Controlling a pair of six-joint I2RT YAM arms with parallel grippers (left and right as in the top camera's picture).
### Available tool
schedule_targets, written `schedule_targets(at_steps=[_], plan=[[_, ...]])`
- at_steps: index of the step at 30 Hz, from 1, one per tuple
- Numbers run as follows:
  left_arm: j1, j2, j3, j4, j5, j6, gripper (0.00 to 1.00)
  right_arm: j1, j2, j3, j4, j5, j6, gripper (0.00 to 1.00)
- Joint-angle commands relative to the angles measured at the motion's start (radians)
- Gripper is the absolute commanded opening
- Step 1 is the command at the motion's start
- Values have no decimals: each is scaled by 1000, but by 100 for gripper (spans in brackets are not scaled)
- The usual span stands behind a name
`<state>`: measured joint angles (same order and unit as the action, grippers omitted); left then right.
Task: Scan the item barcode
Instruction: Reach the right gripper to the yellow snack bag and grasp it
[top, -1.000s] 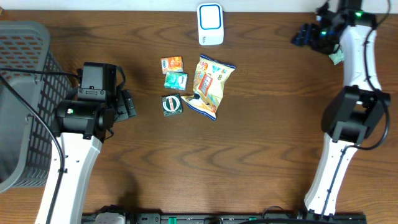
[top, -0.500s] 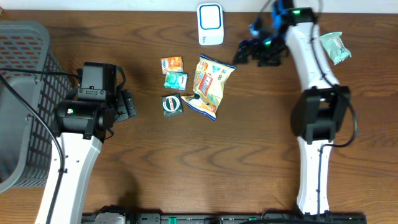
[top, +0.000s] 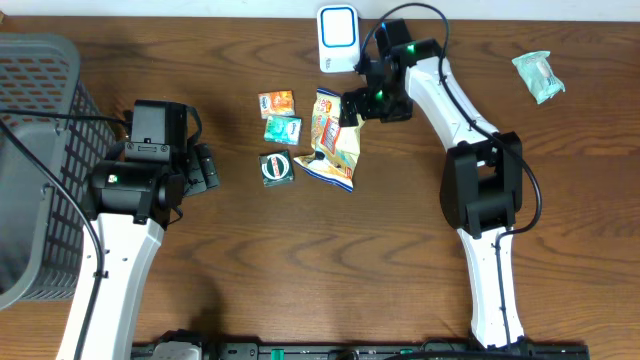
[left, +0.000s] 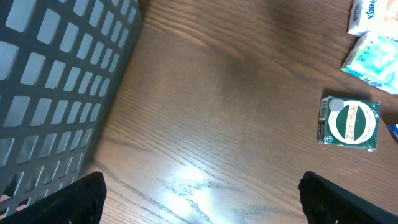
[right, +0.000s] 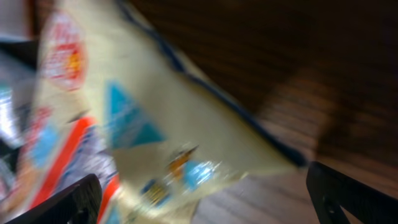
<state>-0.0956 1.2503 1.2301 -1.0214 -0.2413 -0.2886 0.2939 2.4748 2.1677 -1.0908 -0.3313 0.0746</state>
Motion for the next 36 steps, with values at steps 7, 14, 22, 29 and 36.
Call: schedule_targets(at_steps=[7, 14, 22, 29, 36], plan=[[-2, 4, 16, -3, -3, -5, 97, -12, -26, -120, 162, -183, 60, 99], [-2, 4, 16, -3, -3, -5, 98, 5, -26, -173, 247, -294, 59, 48], [-2, 4, 16, -3, -3, -5, 98, -31, -58, -148, 215, -338, 63, 1], [-2, 4, 16, -3, -3, -5, 98, -85, -240, -139, 138, -177, 39, 1], [-2, 4, 16, -3, -3, -5, 98, -50, -423, -139, 12, 172, -39, 1]])
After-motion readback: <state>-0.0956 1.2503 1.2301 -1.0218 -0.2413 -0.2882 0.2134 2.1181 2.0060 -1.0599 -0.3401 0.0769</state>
